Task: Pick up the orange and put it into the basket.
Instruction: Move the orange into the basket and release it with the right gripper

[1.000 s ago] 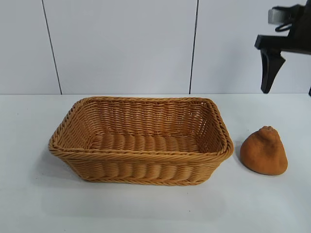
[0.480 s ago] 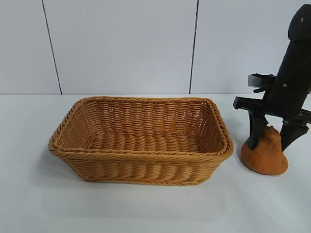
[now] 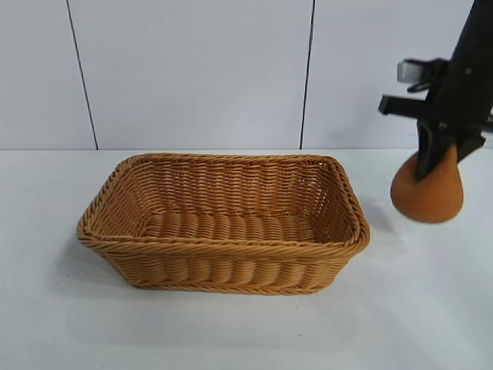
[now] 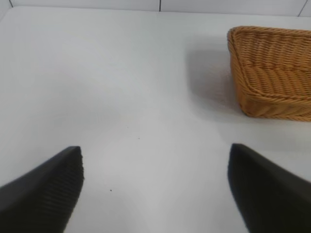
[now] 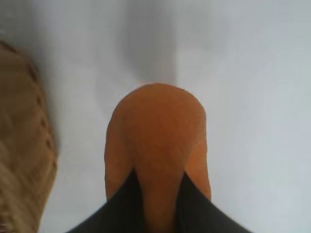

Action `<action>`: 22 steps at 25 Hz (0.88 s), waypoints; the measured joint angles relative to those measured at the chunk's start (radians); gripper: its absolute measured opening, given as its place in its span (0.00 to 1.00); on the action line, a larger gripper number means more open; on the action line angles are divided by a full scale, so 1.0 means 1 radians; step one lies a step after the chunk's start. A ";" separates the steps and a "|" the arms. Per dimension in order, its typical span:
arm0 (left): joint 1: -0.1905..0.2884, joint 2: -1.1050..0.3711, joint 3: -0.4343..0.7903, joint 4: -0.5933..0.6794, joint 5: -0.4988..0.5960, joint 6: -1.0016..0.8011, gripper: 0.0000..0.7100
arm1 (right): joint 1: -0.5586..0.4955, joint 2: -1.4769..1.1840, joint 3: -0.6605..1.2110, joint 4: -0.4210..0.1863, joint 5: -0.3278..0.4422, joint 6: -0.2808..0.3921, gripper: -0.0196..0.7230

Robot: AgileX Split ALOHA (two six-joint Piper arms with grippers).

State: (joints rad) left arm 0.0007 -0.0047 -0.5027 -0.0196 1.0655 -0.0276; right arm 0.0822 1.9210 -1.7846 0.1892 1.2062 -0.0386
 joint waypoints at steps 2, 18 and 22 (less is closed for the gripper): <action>0.000 0.000 0.000 0.000 0.000 0.000 0.82 | 0.006 -0.003 -0.014 0.030 0.001 0.004 0.08; 0.000 0.000 0.000 0.000 0.000 0.000 0.82 | 0.440 0.024 -0.018 0.017 -0.030 0.061 0.08; 0.000 0.000 0.000 0.000 -0.001 0.000 0.82 | 0.453 0.098 -0.018 -0.001 -0.056 0.072 0.08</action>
State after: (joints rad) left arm 0.0007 -0.0047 -0.5027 -0.0196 1.0648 -0.0276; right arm 0.5356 2.0188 -1.8026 0.1883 1.1500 0.0335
